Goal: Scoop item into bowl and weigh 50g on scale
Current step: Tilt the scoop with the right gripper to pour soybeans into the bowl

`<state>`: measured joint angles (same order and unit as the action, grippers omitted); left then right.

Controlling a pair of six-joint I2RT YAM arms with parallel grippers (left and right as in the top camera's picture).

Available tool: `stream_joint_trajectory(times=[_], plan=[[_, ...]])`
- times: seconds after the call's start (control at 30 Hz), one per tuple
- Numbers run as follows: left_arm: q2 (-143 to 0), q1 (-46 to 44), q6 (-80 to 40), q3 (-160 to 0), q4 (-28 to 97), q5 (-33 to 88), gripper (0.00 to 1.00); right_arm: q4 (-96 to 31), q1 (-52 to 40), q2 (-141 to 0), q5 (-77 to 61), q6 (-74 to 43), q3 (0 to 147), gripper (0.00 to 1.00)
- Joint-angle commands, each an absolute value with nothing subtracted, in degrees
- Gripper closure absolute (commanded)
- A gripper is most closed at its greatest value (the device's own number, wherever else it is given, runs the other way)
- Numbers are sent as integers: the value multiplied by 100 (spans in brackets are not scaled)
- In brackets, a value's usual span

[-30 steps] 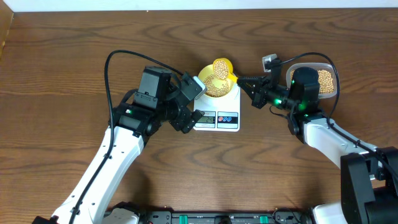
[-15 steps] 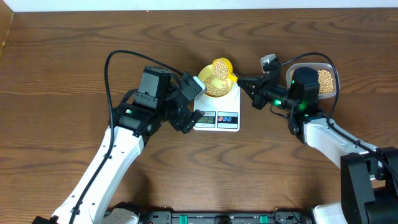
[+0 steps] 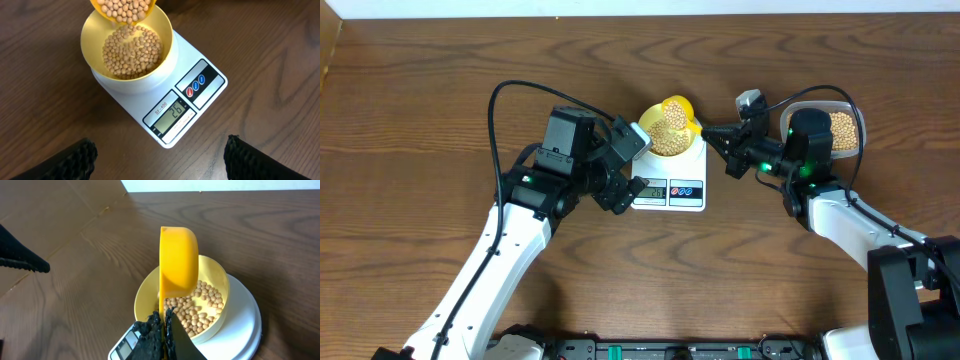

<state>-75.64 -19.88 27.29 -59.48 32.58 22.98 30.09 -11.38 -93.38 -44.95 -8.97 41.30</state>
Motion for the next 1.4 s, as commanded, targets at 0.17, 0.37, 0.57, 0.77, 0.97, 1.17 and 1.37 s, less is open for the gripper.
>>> stream_joint_trajectory(times=[0.17,0.37,0.57,0.77,0.97,1.17,1.37], plan=[[-7522,-1962,2805,-5909,3256,2292,16,3020,-1179,-9417,-4493,-652,4182,99],[-7522,-1962,2805,-5909,3256,2292,16,3020,-1179,-9417,-4493,-650,4182,99],[-7522,-1962,2805,-5909,3256,2292,16,2995,-1179,-9417,-4493,-458,4182,99],[-7522,-1962,2803,-5909,3256,2292,16,2989,-1179,-9417,-4493,-318,4182,99],[-7522,-1962,2805,-5909,3256,2292,16,2952,-1179,-9417,-4495,14,4182,99],[-7522,-1962,2805,-5909,3256,2292,16,2869,-1179,-9417,-4495,62,4182,99],[-7522,-1962,2805,-5909,3256,2292,16,2757,-1179,-9417,-4493,272,4182,99]])
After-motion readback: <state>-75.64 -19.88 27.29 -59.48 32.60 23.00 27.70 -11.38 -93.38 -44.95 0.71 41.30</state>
